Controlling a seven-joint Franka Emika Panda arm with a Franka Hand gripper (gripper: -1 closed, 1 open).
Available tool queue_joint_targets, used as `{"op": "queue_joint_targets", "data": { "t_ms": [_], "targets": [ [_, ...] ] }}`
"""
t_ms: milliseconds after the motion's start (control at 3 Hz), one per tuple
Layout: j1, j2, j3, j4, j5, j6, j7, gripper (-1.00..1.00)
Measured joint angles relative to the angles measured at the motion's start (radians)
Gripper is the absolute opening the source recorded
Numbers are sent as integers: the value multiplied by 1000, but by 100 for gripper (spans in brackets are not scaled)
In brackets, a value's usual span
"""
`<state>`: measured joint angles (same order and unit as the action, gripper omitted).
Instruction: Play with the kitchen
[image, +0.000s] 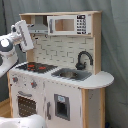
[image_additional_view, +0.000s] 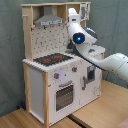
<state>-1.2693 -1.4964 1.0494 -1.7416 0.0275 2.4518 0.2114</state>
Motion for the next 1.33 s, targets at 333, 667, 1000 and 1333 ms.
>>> {"op": "queue_joint_targets", "data": {
  "t_ms": [333,667,1000,1333],
  "targets": [
    [-52,22,-15,1,0,-75,37,100],
    [-132,24,6,44,0,-108,17,100],
    [-179,31,10,119,2,-155,-13,100],
    [-199,52,-11,131,2,-162,-62,100]
  ]
}}
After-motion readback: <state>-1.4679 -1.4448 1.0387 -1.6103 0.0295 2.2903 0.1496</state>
